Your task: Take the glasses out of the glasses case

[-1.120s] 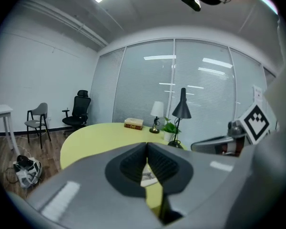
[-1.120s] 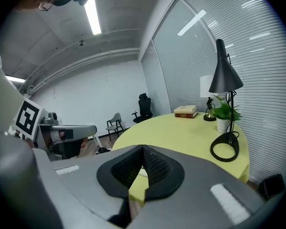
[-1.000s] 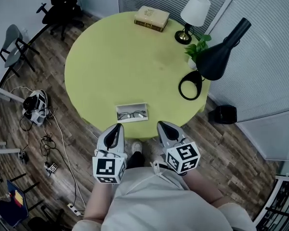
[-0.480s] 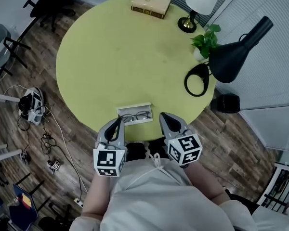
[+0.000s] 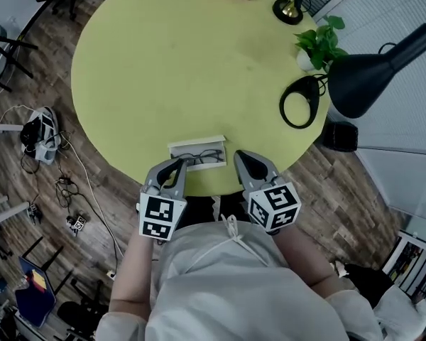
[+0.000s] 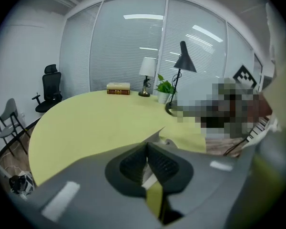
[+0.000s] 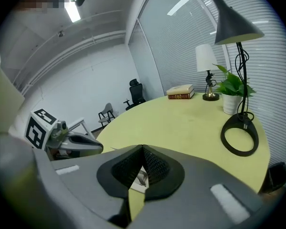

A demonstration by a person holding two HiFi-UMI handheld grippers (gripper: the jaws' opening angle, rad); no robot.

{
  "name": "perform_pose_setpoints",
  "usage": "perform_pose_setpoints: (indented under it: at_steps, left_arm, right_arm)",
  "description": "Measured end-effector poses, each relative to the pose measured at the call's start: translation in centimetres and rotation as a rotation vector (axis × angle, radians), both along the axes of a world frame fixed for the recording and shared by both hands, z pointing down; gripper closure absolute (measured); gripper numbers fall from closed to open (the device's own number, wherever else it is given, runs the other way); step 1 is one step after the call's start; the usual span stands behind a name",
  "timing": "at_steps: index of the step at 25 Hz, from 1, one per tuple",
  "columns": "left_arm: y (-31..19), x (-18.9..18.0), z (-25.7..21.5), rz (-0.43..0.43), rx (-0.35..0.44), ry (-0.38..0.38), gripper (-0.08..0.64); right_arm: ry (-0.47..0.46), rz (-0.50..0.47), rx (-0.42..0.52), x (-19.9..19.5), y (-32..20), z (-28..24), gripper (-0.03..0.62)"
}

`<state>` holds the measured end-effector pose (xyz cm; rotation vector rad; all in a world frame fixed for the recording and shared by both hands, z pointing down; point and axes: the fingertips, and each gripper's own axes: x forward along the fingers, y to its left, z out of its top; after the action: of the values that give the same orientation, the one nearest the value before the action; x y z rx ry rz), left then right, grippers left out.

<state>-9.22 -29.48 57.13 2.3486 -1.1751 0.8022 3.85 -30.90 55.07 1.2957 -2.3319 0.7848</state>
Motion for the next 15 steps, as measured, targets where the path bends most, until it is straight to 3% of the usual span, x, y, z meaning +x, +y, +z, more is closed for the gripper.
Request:
perform_pose_setpoints:
  at_steps: [4, 7, 11, 15]
  left_arm:
    - [-0.1, 1.5, 2.2, 0.110, -0.087, -0.014, 0.498]
    - [-0.2, 2.2, 3.7, 0.229, -0.132, -0.103, 0.489]
    - [-0.4, 3.2, 5.8, 0.375, -0.104, -0.267, 0.485]
    - [-0.6, 4.3, 6.9, 0.454, -0.100, -0.327, 0.485]
  right_arm:
    - [-0.040, -0.021, 0.020, -0.3, -0.4, 0.5, 0.592]
    - [-0.041, -0.022, 0.028, -0.3, -0.8, 0.8, 0.592]
    - [-0.032, -0.028, 0.003, 0.1, -0.6, 1.9, 0.592]
    - [0.003, -0.030, -0.019, 0.9, -0.3, 2.6, 0.592]
